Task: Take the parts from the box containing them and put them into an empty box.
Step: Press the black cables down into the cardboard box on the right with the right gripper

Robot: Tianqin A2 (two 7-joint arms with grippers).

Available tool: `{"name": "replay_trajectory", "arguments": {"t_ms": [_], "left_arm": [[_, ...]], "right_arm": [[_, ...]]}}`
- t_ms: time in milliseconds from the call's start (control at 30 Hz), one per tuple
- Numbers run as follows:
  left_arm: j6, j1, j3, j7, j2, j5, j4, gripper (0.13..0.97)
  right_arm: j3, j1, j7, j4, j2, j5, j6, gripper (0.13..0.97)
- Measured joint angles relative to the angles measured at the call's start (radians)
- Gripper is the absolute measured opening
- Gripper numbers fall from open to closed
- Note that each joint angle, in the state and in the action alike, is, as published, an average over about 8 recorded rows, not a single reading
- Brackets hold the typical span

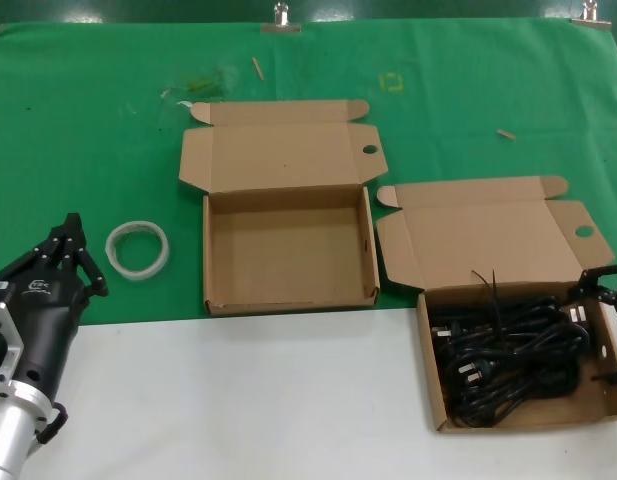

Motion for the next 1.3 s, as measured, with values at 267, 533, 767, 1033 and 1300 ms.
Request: {"name": "replay_trajectory", "arguments": {"t_ms": [267, 533, 767, 1033, 1300], "left_arm": [[0.0, 0.0, 0.0, 0.0, 0.0, 0.0, 0.0, 0.14], [0.0, 0.0, 0.0, 0.0, 0.0, 0.0, 0.0, 0.14], [0.0, 0.0, 0.0, 0.0, 0.0, 0.0, 0.0, 0.14], [0.0, 0.0, 0.0, 0.0, 0.0, 0.0, 0.0, 0.14], [0.0, 0.0, 0.0, 0.0, 0.0, 0.0, 0.0, 0.14]], "right_arm": [[-0.005, 0.006, -0.016, -0.03, -0.023, -0.004, 0.016, 0.658], [-0.008, 0.011, -0.028, -0.05, -0.046, -0.004, 0.031, 0.73], [-0.01, 0.007, -0.024, -0.045, -0.057, -0.002, 0.038, 0.672], [-0.013, 0.002, -0.019, -0.037, -0.062, 0.0, 0.041, 0.563], [-0.015, -0.004, -0.012, -0.026, -0.06, -0.001, 0.042, 0.417]]}}
